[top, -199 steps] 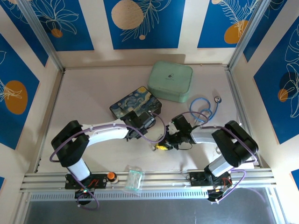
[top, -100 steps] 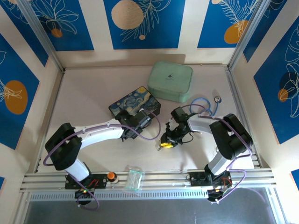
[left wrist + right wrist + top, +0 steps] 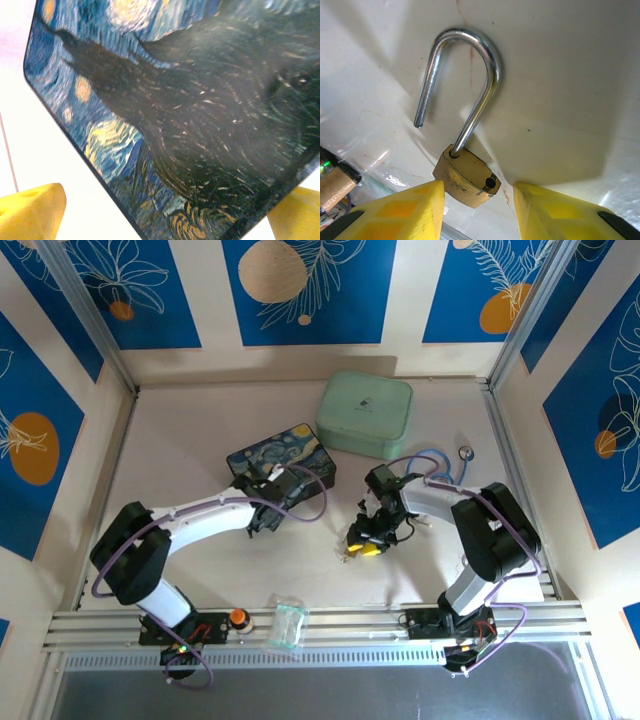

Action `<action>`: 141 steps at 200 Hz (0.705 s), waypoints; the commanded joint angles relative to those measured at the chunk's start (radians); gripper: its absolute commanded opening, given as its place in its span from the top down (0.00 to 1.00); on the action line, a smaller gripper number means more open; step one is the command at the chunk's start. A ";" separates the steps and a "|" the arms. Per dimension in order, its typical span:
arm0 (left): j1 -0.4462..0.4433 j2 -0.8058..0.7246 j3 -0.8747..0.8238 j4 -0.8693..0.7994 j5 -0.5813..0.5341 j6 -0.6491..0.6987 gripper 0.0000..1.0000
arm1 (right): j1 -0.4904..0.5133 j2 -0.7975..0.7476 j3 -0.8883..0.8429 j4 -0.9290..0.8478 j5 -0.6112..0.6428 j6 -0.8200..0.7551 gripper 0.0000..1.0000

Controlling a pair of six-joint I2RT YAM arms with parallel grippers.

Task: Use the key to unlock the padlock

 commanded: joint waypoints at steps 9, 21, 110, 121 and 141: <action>0.058 -0.076 -0.030 -0.012 -0.024 -0.014 0.01 | 0.033 -0.027 0.005 -0.106 0.198 0.004 0.56; 0.079 -0.107 -0.047 0.018 0.002 0.002 0.01 | 0.034 -0.060 -0.003 -0.093 0.207 0.017 0.55; 0.204 -0.506 -0.182 0.170 0.201 -0.056 0.01 | 0.021 -0.407 -0.047 0.145 0.441 0.027 0.26; 0.246 -0.542 -0.202 0.190 0.236 -0.091 0.01 | 0.016 -0.459 -0.056 0.183 0.514 -0.029 0.22; 0.300 -0.588 -0.277 0.323 0.266 -0.107 0.01 | -0.018 -0.525 -0.095 0.295 0.675 -0.089 0.17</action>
